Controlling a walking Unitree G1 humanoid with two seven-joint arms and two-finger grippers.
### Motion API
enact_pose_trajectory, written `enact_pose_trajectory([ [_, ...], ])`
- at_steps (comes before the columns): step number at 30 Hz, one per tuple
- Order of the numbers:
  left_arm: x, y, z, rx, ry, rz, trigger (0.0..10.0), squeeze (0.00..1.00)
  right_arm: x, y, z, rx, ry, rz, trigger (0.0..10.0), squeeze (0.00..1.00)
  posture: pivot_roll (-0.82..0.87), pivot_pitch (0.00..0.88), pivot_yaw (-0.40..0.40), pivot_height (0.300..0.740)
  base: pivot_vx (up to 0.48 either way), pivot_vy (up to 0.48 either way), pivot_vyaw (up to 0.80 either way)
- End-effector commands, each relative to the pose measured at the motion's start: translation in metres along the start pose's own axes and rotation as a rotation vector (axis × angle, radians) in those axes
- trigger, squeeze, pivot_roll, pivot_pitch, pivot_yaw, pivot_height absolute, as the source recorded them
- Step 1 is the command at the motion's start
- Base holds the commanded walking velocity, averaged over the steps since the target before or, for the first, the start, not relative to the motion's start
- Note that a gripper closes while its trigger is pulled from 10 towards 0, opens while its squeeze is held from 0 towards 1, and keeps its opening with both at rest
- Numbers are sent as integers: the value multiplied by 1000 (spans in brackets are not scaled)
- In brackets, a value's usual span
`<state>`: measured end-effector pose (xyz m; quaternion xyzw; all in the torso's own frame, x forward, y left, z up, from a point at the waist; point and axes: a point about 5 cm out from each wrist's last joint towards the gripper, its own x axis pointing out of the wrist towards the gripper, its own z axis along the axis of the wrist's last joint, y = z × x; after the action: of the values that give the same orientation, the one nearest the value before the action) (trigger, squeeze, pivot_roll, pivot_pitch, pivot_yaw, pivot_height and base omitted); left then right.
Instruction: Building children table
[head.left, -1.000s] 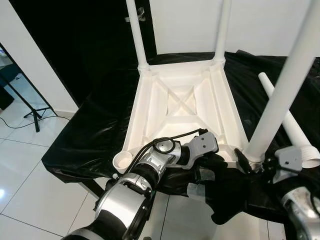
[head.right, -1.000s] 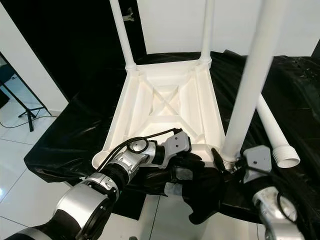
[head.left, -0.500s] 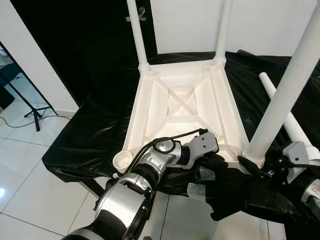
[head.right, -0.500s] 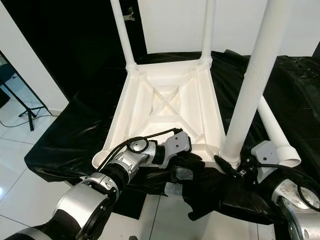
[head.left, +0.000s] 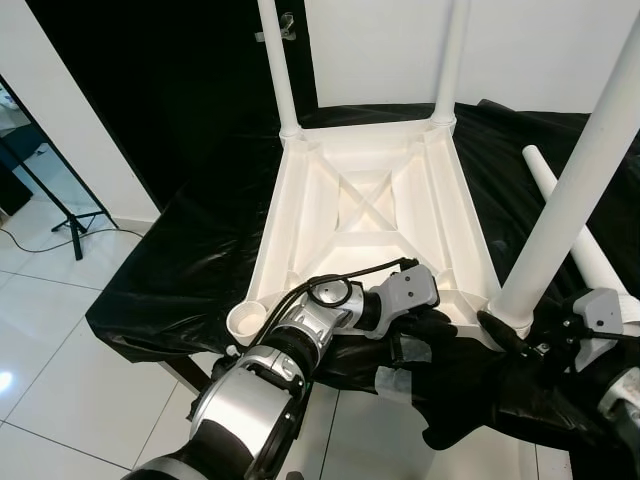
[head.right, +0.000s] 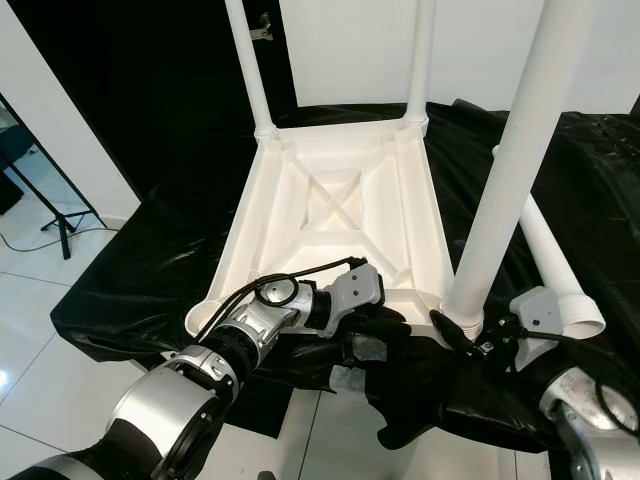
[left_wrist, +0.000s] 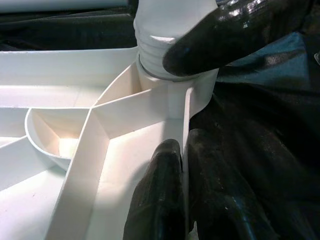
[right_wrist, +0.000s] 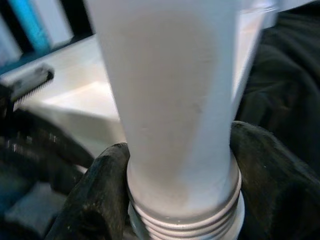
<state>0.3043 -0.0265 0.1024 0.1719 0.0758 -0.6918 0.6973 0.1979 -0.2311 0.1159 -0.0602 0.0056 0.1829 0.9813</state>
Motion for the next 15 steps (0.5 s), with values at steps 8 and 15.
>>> enact_pose_trajectory([
  [8,-2,-10,-37,-131,109,139,10000,0,-6,21,-16,53,-29,-446,0,0,-7,0,84,740,0,0,0],
  [15,-1,-11,-38,-129,111,130,10000,0,-6,28,-18,25,-6,-500,4431,0,-11,0,92,740,0,0,0],
])
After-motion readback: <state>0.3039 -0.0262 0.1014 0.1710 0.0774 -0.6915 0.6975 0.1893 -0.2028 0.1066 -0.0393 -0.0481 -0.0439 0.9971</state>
